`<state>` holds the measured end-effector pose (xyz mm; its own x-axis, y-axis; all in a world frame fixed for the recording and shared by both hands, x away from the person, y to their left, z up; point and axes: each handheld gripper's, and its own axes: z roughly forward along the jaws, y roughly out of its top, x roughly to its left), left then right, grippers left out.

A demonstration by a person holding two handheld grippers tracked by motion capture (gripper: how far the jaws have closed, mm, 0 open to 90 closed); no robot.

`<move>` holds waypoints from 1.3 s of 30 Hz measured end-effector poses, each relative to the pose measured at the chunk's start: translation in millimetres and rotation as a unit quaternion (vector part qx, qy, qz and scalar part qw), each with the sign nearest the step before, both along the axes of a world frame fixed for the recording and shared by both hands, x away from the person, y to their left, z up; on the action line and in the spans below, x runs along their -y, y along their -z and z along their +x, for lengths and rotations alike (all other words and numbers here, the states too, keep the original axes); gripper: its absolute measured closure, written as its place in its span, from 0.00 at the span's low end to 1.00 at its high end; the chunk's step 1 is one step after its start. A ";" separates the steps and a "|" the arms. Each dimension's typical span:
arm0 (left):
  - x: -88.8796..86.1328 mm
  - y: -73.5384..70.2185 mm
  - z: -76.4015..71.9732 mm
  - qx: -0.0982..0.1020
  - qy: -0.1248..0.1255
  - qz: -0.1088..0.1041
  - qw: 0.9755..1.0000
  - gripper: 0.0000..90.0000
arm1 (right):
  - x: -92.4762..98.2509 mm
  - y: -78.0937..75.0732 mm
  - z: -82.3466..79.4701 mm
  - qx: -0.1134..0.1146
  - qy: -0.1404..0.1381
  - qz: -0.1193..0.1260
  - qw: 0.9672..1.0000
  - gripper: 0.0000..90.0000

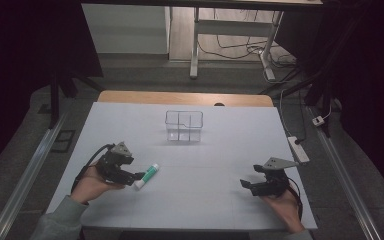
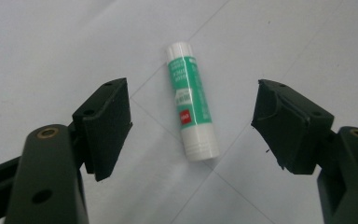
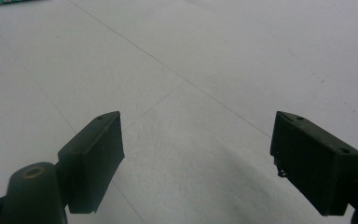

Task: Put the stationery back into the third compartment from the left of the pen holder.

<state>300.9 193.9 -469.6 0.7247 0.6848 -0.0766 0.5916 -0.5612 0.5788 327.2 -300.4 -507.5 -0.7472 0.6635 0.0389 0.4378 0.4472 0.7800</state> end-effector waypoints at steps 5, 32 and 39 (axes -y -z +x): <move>5.3 7.8 -2.7 -0.014 0.007 0.023 1.000 0.30 | -0.8 0.3 1.0 0.001 -0.001 0.002 1.000 0.19; 28.3 38.9 5.3 -0.054 0.009 0.097 0.994 0.28 | -1.7 0.5 0.6 0.002 -0.002 -0.008 1.000 0.19; 30.2 43.4 6.8 -0.062 0.013 0.111 0.992 0.46 | -2.1 0.8 0.7 0.001 -0.002 -0.008 1.000 0.19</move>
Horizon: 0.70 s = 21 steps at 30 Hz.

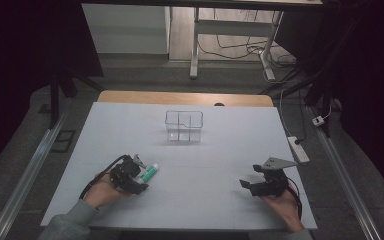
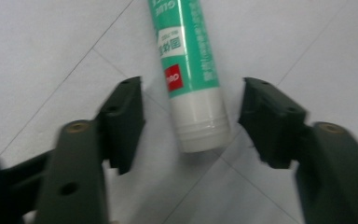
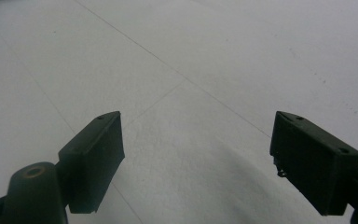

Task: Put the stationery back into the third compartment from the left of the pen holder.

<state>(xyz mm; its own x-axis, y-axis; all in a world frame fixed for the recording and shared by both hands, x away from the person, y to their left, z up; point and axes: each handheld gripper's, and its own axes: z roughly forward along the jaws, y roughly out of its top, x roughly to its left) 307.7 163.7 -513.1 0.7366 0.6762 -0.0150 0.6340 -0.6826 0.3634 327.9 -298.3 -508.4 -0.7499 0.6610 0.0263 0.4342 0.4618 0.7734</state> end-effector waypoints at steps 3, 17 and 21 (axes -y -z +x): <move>-1.9 1.8 1.5 -0.010 0.002 -0.008 1.000 0.56 | -0.1 -0.2 -0.2 0.001 0.001 -0.002 1.000 0.19; -10.7 -3.4 0.5 0.021 0.003 -0.034 0.999 0.71 | -1.5 -1.5 -0.3 0.008 -0.002 -0.001 1.000 0.19; -18.3 -9.1 0.4 0.032 0.002 -0.066 0.997 0.71 | -4.1 -1.6 -0.5 0.014 -0.007 -0.002 1.000 0.20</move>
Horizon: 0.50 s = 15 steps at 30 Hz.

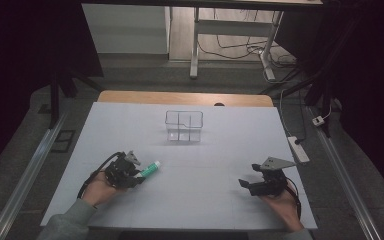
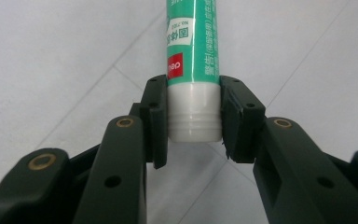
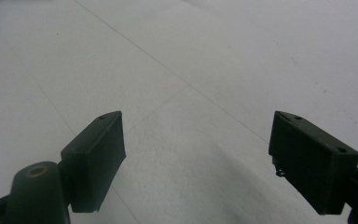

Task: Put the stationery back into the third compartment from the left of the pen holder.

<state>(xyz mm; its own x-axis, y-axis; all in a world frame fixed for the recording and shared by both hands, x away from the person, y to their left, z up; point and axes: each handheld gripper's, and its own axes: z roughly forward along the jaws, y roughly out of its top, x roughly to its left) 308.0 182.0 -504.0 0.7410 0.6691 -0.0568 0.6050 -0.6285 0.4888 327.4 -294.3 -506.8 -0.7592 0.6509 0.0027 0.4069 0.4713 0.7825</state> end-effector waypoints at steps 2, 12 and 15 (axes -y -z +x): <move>-3.1 -2.8 -0.2 0.006 0.002 -0.018 1.000 0.71 | -0.5 -0.2 0.0 0.001 -0.001 0.000 1.000 0.20; -9.1 -8.2 1.8 0.016 0.016 -0.075 0.997 0.71 | -3.3 -1.5 0.8 0.004 -0.004 0.008 1.000 0.21; -8.8 -9.3 3.1 0.018 0.023 -0.091 0.995 0.71 | -3.9 -1.4 0.2 0.003 -0.002 0.006 1.000 0.21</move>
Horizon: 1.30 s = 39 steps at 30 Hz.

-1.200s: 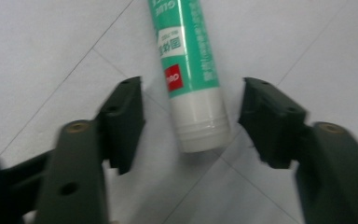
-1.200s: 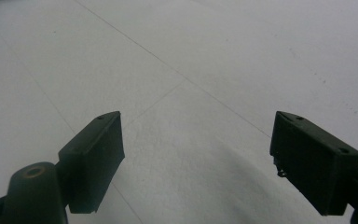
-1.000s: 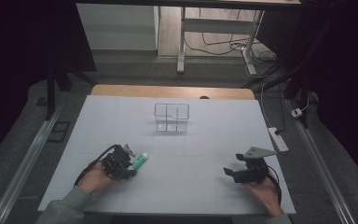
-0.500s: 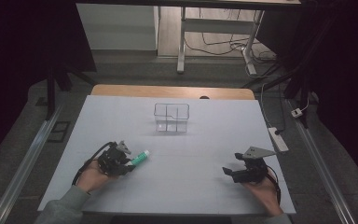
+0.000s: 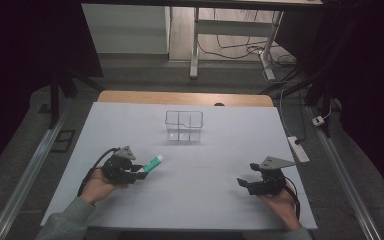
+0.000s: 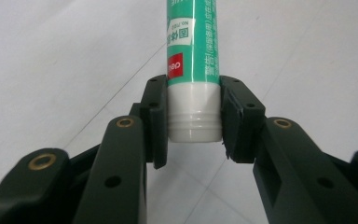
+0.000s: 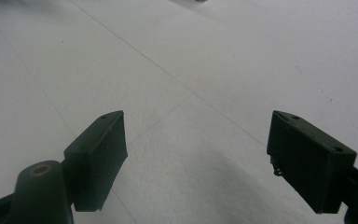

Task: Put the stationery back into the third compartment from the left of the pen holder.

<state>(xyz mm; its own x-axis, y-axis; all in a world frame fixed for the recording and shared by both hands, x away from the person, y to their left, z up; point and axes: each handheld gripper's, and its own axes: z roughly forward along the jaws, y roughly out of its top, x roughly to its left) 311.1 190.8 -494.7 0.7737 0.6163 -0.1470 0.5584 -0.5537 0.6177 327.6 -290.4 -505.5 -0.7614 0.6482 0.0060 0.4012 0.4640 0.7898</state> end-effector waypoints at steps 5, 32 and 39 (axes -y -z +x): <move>0.1 -2.9 2.1 0.014 0.002 -0.015 1.000 0.71 | -1.8 -2.5 -5.0 0.001 0.000 0.013 1.000 0.21; 38.3 -16.3 8.8 0.051 0.052 -0.016 0.997 0.71 | -16.6 -6.7 -5.7 0.020 -0.023 0.023 0.999 0.22; 55.9 -19.9 13.6 0.059 0.077 -0.011 0.995 0.71 | -21.6 -14.1 -9.2 0.005 -0.037 0.072 0.997 0.22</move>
<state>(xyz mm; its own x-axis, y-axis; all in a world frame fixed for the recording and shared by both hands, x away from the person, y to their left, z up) 324.8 135.0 -474.8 0.8714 0.4866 -0.0620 0.3907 -0.6121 0.6875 318.4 -268.8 -491.3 -0.8073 0.5837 0.0873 0.3623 0.3733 0.8540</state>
